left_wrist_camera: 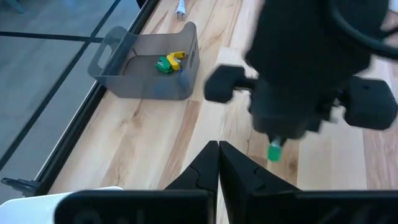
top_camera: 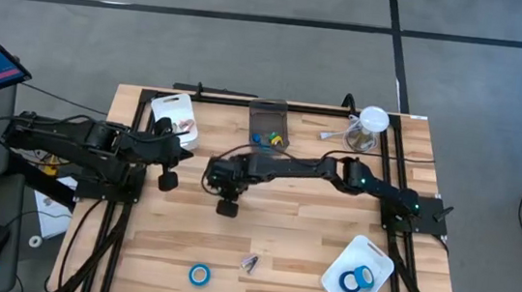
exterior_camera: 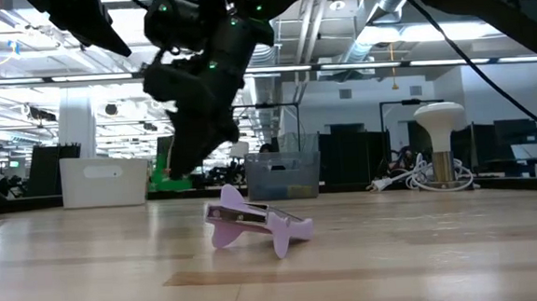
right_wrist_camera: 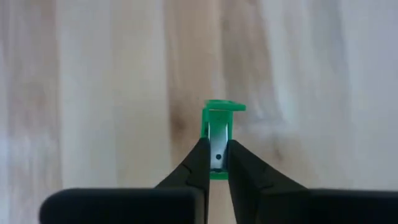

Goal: Pick and place Stapler, Stapler remover, tape
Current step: Put the green stapler into the black bin

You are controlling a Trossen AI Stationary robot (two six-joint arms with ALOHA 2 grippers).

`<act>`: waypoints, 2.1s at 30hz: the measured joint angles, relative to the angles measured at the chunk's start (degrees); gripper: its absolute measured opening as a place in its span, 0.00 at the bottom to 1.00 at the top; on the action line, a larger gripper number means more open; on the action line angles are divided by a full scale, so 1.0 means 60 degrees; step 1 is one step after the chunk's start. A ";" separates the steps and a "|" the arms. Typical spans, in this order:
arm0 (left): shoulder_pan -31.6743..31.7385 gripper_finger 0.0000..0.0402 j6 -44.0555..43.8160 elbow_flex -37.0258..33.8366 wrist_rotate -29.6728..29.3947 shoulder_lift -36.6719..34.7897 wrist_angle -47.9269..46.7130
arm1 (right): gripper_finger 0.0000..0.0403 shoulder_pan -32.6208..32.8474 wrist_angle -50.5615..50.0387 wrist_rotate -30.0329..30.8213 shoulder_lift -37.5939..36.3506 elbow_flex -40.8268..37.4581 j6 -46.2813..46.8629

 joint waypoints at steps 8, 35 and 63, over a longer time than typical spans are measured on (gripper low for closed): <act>0.0001 0.01 0.0000 0.0000 0.0000 -0.0002 -0.0028 | 0.09 -0.0640 -0.0992 0.0547 -0.0175 0.1072 -0.0238; 0.0002 0.01 0.0004 0.0000 0.0000 -0.0020 -0.0124 | 0.09 -0.3958 -0.2944 0.0937 -0.1519 0.1252 -0.0164; 0.0000 0.01 -0.0255 0.0000 0.0000 -0.0017 -0.0113 | 0.09 -0.4862 -0.2910 -0.0002 -0.0262 0.1214 0.0164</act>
